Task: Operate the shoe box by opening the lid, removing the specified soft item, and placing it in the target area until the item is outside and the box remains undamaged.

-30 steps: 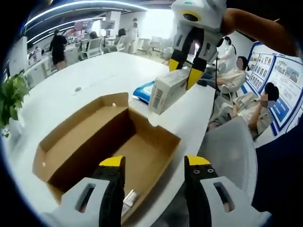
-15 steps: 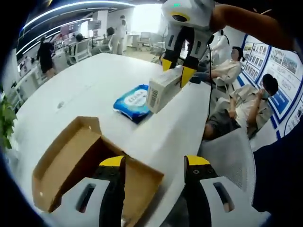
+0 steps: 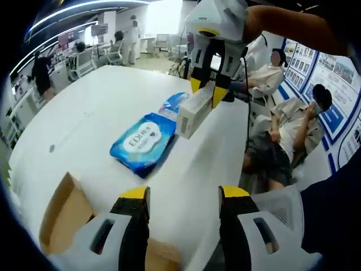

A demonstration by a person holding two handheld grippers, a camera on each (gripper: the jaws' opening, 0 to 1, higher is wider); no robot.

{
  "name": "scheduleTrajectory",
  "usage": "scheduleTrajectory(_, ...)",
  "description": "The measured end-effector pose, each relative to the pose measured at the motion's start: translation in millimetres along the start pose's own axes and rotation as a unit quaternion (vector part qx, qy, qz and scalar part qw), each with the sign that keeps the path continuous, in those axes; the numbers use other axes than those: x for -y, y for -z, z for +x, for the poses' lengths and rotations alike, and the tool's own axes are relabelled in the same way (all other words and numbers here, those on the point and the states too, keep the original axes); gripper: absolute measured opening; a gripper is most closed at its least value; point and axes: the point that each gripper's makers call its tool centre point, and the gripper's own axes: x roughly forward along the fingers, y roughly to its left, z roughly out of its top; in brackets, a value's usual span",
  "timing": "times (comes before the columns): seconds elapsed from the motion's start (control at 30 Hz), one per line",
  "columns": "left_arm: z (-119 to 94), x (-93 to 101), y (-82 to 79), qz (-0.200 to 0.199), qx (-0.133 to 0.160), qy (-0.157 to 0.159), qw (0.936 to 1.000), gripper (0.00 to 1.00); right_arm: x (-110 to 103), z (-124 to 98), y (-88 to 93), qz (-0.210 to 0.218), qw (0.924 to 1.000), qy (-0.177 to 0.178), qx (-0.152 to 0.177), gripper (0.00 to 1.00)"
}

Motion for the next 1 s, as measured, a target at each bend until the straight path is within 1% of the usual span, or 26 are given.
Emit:
scheduleTrajectory(0.03, 5.3, 1.2, -3.7, 0.004, -0.004, 0.002, 1.0000, 0.48, 1.4, -0.4, 4.9, 0.000, 1.0000, -0.002, -0.002, 0.16)
scheduleTrajectory(0.2, 24.5, 1.1, -24.6, 0.006, 0.000, 0.004, 1.0000, 0.48, 17.4, -6.4, 33.5, -0.003, 0.9999, -0.004, -0.015, 0.16)
scheduleTrajectory(0.37, 40.8, 1.3, -37.1, 0.009, -0.006, 0.006, 0.9999, 0.48, 37.4, -10.8, 51.7, -0.005, 0.9998, -0.002, -0.022, 0.16)
scheduleTrajectory(0.47, 49.7, 0.2, -43.6, 0.015, -0.011, 0.009, 0.9998, 0.48, 45.7, -11.8, 57.2, -0.006, 0.9997, -0.002, -0.024, 0.16)
scheduleTrajectory(0.57, 55.5, -3.7, -53.8, 0.012, -0.006, 0.009, 0.9999, 0.48, 56.6, -14.1, 61.8, -0.012, 0.9995, 0.001, -0.030, 0.16)
scheduleTrajectory(0.63, 59.0, -5.9, -57.5, 0.014, -0.004, 0.008, 0.9999, 0.48, 65.4, -16.8, 62.6, -0.014, 0.9995, 0.005, -0.029, 0.16)
scheduleTrajectory(0.83, 63.5, -11.6, -60.1, 0.015, -0.008, 0.004, 0.9998, 0.47, 97.1, -20.5, 65.2, -0.012, 0.9995, 0.014, -0.024, 0.16)
scheduleTrajectory(1.0, 64.2, -17.6, -60.4, 0.011, -0.009, -0.001, 0.9999, 0.47, 118.8, -13.4, 69.4, -0.040, 0.9982, 0.021, -0.039, 0.16)
